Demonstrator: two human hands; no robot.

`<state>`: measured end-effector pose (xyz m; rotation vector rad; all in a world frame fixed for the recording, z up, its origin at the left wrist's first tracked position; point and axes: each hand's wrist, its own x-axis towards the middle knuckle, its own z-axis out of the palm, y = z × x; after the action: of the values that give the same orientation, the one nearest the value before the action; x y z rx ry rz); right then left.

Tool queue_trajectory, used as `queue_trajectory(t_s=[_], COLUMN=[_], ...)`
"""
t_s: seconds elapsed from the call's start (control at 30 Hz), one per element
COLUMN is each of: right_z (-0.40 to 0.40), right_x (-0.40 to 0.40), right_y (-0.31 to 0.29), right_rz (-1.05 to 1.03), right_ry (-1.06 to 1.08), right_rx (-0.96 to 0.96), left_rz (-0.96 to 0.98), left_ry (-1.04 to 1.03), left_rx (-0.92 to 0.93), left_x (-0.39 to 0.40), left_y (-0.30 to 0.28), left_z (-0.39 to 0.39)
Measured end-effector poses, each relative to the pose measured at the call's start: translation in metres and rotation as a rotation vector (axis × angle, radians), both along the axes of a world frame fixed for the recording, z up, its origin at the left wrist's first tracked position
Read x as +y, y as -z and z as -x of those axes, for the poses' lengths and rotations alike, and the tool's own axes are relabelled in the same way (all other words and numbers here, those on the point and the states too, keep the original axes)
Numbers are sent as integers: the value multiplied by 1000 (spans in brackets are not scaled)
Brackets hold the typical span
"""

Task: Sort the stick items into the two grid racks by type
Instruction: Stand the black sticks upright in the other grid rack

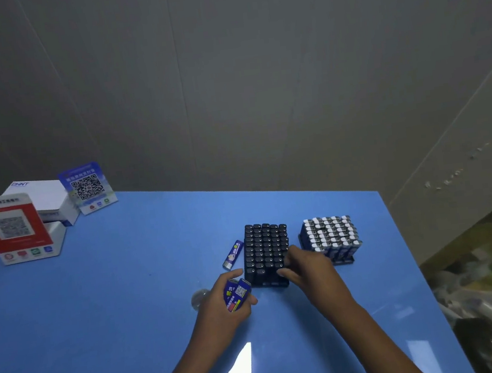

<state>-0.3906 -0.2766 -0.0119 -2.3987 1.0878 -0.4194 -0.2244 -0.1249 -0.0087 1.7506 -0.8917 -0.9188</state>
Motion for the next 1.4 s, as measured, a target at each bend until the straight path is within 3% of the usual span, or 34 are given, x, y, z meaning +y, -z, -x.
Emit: queue_trajectory(t_s=[0.57, 0.7, 0.97, 1.2, 1.4], right_z=[-30, -26, -22, -16, -11], right_x=[10, 10, 4, 9, 27], right_y=[34, 33, 28, -9, -41], right_rz=[119, 35, 83, -232, -563], right_ry=[-70, 6, -102, 16, -45], right_rx=[13, -24, 43, -276, -430], left_rz=[-32, -39, -45, -42, -55], left_ry=[-108, -111, -104, -97, -43], left_rx=[63, 81, 37, 78, -81], left_x=[-19, -16, -12, -17, -20], left_y=[9, 7, 8, 2, -11], left_z=[-6, -7, -9, 0, 16])
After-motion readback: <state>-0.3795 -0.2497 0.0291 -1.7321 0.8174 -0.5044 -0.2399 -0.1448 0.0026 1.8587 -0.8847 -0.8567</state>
